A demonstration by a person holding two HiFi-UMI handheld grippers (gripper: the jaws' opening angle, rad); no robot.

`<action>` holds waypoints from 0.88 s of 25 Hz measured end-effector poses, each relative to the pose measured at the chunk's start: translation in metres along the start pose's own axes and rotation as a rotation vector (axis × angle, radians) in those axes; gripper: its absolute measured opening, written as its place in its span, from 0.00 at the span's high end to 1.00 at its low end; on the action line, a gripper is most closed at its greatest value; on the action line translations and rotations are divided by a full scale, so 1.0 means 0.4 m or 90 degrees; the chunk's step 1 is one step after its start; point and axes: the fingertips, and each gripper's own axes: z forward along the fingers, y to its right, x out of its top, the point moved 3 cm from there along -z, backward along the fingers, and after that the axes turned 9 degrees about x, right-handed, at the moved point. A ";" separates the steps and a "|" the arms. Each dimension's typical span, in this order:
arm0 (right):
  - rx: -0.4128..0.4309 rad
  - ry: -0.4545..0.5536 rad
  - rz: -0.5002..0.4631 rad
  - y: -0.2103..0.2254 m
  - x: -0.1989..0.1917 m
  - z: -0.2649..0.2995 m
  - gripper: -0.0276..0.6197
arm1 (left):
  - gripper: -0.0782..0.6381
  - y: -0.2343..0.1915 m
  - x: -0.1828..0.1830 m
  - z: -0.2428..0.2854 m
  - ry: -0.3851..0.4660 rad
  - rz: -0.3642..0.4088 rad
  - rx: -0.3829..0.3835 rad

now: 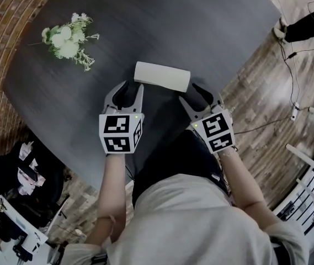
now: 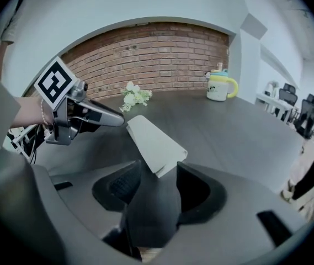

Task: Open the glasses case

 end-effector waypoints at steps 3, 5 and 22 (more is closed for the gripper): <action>0.000 0.001 0.006 0.010 0.001 0.018 0.63 | 0.71 -0.001 -0.005 0.015 0.003 0.030 -0.006; 0.002 0.000 0.003 0.012 0.001 0.028 0.62 | 0.71 0.001 -0.014 0.026 -0.002 0.042 -0.016; -0.009 -0.002 -0.022 0.025 0.021 0.016 0.61 | 0.71 0.011 0.014 0.039 0.001 0.006 -0.026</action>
